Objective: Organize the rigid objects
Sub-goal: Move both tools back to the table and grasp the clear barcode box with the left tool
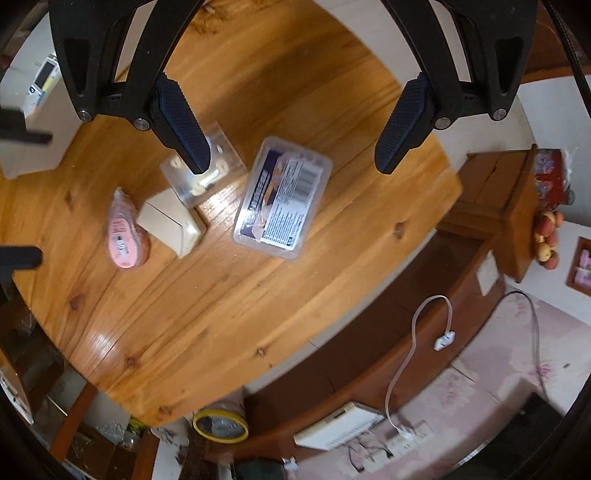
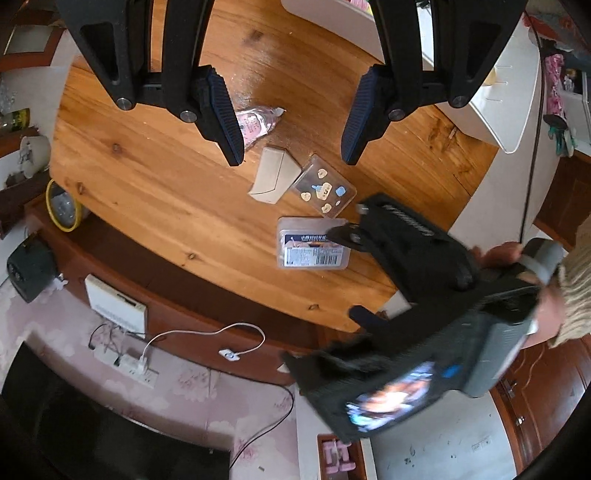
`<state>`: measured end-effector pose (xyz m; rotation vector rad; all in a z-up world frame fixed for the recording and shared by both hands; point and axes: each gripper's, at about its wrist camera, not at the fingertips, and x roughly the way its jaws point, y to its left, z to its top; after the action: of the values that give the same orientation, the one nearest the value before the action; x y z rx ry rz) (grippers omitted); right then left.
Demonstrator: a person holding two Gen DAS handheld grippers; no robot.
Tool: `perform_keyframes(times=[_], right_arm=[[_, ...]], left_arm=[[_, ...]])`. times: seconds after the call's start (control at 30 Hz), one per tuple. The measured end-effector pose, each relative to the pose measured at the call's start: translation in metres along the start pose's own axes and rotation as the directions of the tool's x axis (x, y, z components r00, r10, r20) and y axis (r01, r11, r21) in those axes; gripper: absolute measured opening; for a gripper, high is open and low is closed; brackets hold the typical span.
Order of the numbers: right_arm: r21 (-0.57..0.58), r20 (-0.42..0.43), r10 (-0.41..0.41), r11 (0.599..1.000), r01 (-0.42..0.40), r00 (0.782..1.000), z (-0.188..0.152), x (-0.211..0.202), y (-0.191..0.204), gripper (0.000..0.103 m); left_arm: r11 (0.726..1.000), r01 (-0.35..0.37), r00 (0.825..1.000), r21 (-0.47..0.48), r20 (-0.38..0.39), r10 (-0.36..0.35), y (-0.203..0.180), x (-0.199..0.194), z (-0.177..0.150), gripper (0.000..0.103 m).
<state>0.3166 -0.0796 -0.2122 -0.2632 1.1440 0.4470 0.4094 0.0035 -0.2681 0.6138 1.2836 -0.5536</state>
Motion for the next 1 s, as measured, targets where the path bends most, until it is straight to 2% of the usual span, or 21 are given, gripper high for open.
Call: perform_keyframes(times=[0.17,0.43,0.57,0.67,0.77,1.0], right_arm=[[-0.007,-0.023,0.017,1.000,-0.017,1.000,-0.003,0.013,0.000,0.056],[-0.045,-0.071,0.026,0.999,-0.029,0.997,-0.003,0.031,0.004,0.056],[-0.059,-0.094,0.038,0.997,-0.043,0.995,0.001,0.042,0.008,0.056],[-0.068,-0.110,0.051,0.996,-0.058,0.993,0.007,0.052,0.009,0.056],[-0.082,-0.122,0.068,0.994,-0.078,0.990,0.013,0.062,0.012,0.056],[-0.155,-0.153,0.088,0.981,-0.112,0.984,0.029,0.088,0.025,0.056]], left_arm=[[0.999,0.034,0.997,-0.001,-0.066,-0.034,-0.001,0.034,0.009,0.092],[0.994,0.098,0.990,-0.054,-0.101,-0.104,0.000,0.058,0.016,0.091],[0.988,0.133,0.983,-0.075,-0.118,-0.141,0.002,0.068,0.013,0.074],[0.983,0.153,0.983,-0.105,-0.088,-0.162,0.007,0.065,0.013,0.068],[0.970,0.183,0.978,-0.157,-0.066,-0.196,0.016,0.062,0.009,0.067],[0.946,0.163,0.982,-0.281,-0.052,-0.184,0.043,0.060,-0.018,0.067]])
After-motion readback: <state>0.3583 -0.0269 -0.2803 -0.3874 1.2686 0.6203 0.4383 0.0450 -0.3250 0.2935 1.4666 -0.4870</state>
